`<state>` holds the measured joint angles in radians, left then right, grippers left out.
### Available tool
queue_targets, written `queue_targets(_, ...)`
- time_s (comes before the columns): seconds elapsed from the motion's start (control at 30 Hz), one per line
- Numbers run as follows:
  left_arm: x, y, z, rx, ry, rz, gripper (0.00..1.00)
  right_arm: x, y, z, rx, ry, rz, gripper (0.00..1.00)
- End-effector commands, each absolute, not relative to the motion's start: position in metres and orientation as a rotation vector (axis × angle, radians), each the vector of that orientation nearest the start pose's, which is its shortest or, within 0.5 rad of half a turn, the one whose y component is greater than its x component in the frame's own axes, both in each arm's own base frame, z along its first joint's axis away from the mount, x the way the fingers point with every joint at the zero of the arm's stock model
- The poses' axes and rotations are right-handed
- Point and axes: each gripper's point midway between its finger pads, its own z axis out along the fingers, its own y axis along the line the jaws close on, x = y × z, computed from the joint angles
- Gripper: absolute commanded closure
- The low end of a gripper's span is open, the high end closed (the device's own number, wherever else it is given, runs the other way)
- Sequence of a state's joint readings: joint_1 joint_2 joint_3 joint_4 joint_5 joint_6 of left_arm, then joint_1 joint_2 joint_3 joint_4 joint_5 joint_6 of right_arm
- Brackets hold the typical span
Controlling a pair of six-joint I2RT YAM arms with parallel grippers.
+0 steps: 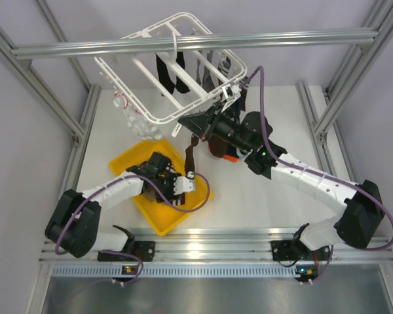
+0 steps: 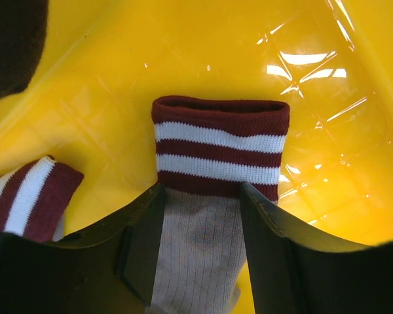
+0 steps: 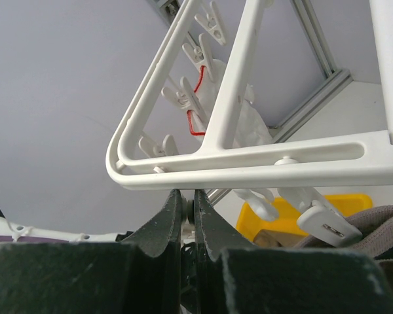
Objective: Clip the socks to the hanger
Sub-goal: Pick up the sock from the bin.
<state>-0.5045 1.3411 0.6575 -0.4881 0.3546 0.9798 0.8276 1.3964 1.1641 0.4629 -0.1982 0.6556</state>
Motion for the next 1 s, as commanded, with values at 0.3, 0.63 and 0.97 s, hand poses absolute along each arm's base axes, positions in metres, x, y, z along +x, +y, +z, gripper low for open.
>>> queue_targets(0.3, 0.196, -0.163, 0.043, 1.863, 1.881, -0.476, 1.0, 0.296, 0.363, 0.421, -0.224, 1.374, 1.283, 1.0)
queue_targets(0.63, 0.198, -0.169, 0.171, 1.453, 1.65, -0.378, 1.0, 0.297, 0.363, 0.425, -0.215, 1.365, 1.294, 1.0)
queue_targets(0.97, 0.229, -0.153, 0.25, 1.057, 1.666, -0.248, 1.0, 0.297, 0.363, 0.434, -0.209, 1.351, 1.299, 1.0)
